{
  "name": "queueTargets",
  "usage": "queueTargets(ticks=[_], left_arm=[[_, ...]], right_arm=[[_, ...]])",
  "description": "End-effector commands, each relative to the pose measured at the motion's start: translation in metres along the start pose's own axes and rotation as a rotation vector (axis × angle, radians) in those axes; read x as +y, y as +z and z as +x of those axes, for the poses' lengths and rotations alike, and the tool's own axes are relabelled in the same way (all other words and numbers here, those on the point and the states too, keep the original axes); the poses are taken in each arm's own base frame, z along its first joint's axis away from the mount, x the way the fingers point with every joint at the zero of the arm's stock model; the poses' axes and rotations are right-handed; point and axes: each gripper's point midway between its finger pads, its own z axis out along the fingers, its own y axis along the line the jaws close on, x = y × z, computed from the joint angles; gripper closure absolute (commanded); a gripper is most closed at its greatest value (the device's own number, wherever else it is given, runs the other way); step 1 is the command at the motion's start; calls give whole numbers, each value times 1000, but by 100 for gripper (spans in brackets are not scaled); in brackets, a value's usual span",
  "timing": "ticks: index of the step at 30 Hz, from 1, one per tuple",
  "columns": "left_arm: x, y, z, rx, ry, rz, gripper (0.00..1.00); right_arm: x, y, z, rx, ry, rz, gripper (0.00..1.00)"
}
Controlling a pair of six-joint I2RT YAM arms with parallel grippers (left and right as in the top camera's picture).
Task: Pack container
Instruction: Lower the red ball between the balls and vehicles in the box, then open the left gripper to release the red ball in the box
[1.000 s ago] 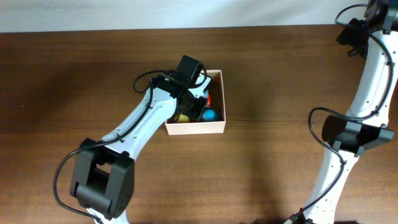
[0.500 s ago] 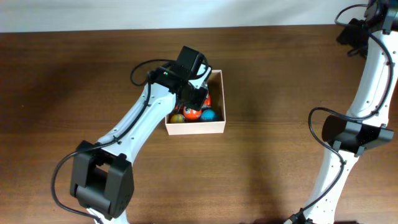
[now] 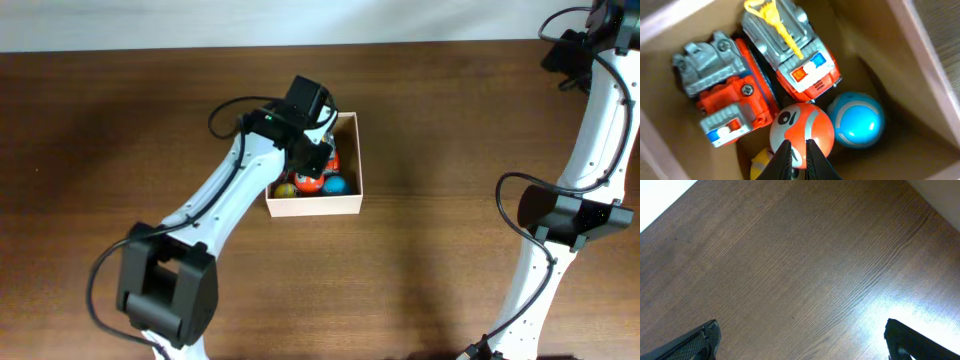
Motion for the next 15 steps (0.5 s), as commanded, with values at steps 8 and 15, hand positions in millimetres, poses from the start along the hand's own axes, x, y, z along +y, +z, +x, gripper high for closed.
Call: queueTargets(ticks=[8, 15], left_arm=[[0, 28, 15, 76, 6, -7, 88], [-2, 40, 26, 127, 4, 6, 89]], right_arm=[[-8, -17, -7, -40, 23, 2, 1], [-8, -17, -7, -40, 23, 2, 1]])
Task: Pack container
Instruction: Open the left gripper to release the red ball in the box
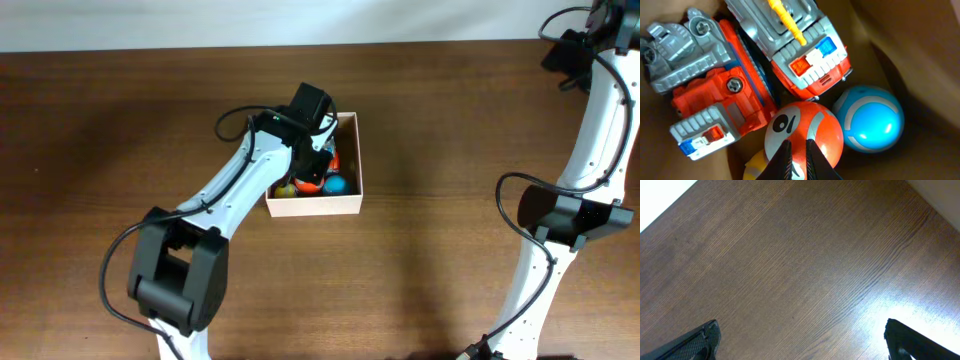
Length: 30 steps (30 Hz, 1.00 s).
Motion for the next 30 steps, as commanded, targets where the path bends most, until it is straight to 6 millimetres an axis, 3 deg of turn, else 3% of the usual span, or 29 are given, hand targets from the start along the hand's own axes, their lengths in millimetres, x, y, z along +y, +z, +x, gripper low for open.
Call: queueTargets(ticks=[1, 6, 17, 22, 30], left_arm=[[-3, 21, 14, 72, 6, 14, 89], [-4, 31, 21, 104, 4, 15, 89], [-3, 30, 13, 77, 4, 14, 89], [-4, 18, -5, 32, 5, 13, 89], [-3, -18, -48, -86, 7, 12, 89]], right_arm=[[-8, -17, -7, -40, 24, 2, 2], [-8, -17, -7, -41, 24, 2, 1], [-8, -17, -7, -41, 24, 2, 1], [-8, -17, -7, -40, 24, 2, 1], [-8, -17, -7, -41, 24, 2, 1]])
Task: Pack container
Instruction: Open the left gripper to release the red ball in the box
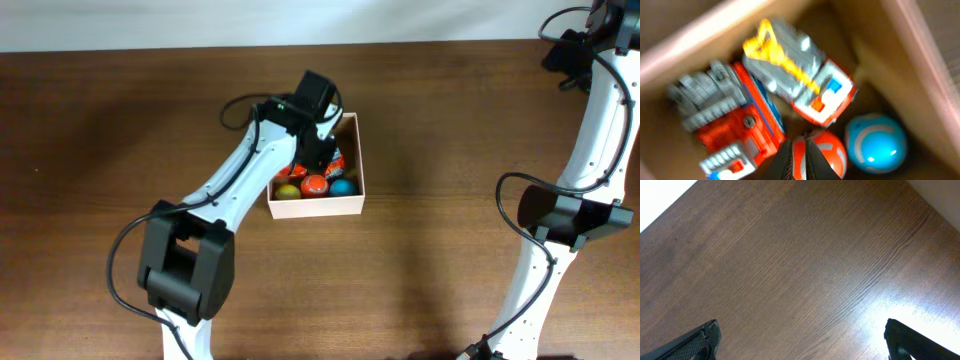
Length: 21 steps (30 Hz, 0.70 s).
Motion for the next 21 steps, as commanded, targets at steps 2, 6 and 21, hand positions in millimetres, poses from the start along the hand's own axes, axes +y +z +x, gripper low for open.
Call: queueTargets(ticks=[2, 6, 21], left_arm=[[-3, -12, -23, -56, 6, 10, 89], [1, -13, -25, -65, 5, -12, 89], [5, -24, -32, -95, -31, -35, 93]], right_arm=[[-8, -17, -7, -40, 23, 2, 1], [-8, -17, -7, -40, 23, 2, 1], [-8, -17, -7, -40, 23, 2, 1]])
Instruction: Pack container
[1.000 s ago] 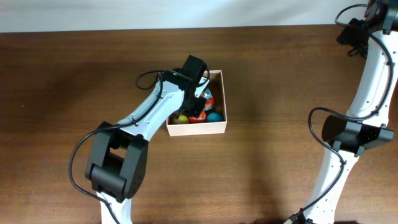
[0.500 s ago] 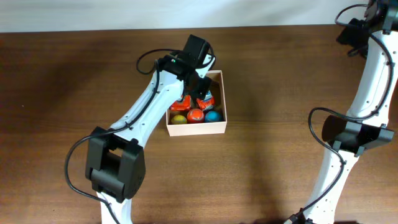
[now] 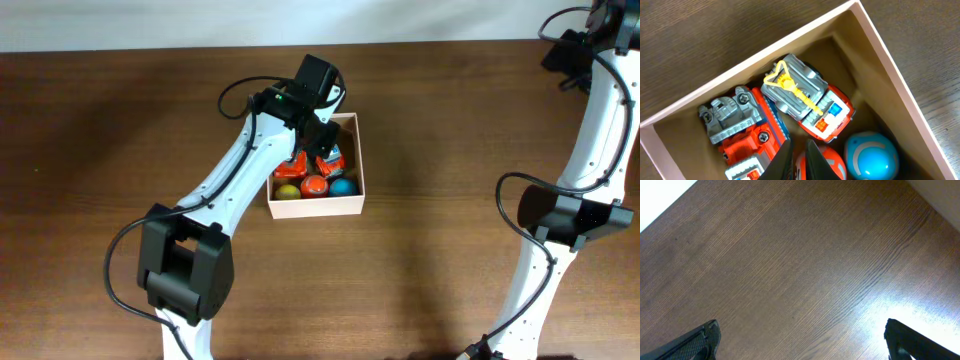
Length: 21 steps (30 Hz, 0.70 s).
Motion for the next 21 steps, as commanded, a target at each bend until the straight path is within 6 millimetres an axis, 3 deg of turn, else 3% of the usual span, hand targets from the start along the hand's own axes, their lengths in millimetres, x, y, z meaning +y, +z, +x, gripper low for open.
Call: queueTargets(ticks=[1, 5, 10, 12, 14, 17, 18, 21], left_arm=[[5, -13, -10, -28, -57, -26, 94], [33, -54, -22, -93, -151, -97, 93], [84, -113, -25, -187, -245, -204, 75], [109, -131, -17, -196, -288, -265, 63], [136, -147, -3, -182, -335, -327, 39], [165, -156, 18, -141, -393, -372, 28], [170, -157, 22, -131, -405, -378, 2], [176, -156, 27, -118, -423, -372, 1]], right_arm=[[-8, -17, -7, -40, 23, 2, 1], [-8, -17, -7, -40, 23, 2, 1], [-8, -17, -7, -40, 23, 2, 1], [-8, -17, -7, -40, 24, 2, 1], [-8, -17, -7, -40, 23, 2, 1], [-8, -17, -7, -40, 24, 2, 1], [-8, -17, -7, -40, 23, 2, 1], [-8, -17, -7, -40, 23, 2, 1]])
